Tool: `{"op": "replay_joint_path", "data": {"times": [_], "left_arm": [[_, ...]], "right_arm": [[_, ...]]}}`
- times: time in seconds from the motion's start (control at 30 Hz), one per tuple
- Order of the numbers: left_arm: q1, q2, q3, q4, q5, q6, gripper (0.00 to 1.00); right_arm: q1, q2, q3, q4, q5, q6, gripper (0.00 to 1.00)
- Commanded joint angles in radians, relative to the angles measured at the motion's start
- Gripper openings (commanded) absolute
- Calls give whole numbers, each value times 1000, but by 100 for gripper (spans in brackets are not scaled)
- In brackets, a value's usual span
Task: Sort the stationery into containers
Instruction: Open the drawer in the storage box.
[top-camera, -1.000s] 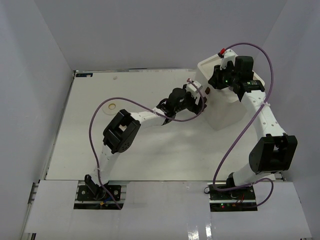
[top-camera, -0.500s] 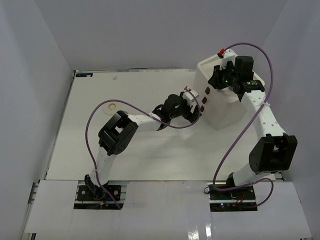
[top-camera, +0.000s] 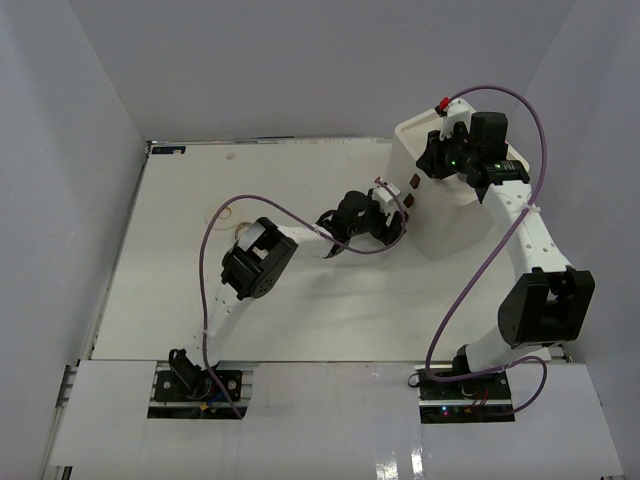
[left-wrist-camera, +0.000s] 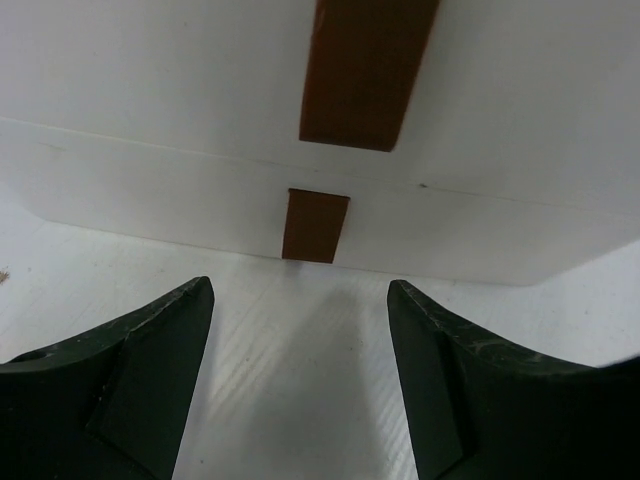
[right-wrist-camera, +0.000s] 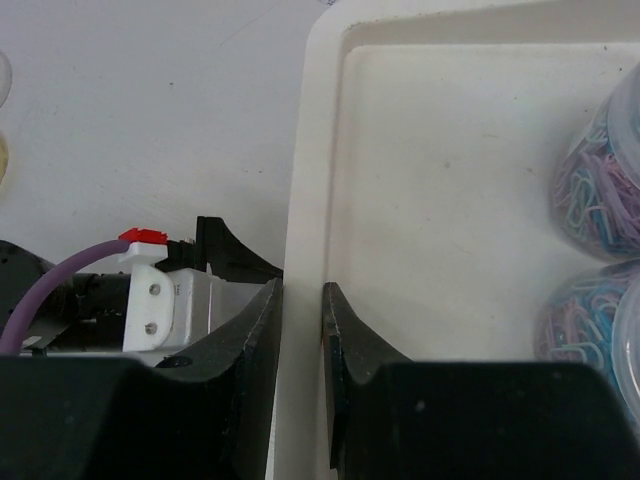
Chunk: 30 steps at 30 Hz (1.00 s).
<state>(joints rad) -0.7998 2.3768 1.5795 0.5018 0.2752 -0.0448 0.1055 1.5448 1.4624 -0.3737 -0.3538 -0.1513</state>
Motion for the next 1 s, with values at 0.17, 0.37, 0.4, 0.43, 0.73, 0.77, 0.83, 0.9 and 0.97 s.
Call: {"op": "replay_joint_path", "data": {"times": [0.17,0.37,0.4,0.43,0.73,0.77,0.83,0.9,0.97], "left_arm": [[25,70,137,44,68,-35,78],[27,98,177,49,97,-6,72],[28,96,177,53,101,-4,71],[28,94,175,58,105,-1,68],[28,70,110,101,142,5,22],[28,50,91,110,139,11,18],[28,27,48,130,124,17,6],[28,-22,-22,135,113,26,0],[28,-63,-118,142,95,37,0]], "right_arm": [[26,44,-28,-73,-106,-8,24],[26,41,-28,-73,-100,-14,23],[26,41,-28,-71,-100,-14,23],[26,41,-30,-71,-100,-13,23],[23,44,-37,-71,-76,-14,21],[22,46,-37,-71,-73,-14,21],[17,46,-39,-73,-67,-14,20],[13,46,-40,-71,-62,-14,20],[7,47,-39,-71,-62,-14,20]]}}
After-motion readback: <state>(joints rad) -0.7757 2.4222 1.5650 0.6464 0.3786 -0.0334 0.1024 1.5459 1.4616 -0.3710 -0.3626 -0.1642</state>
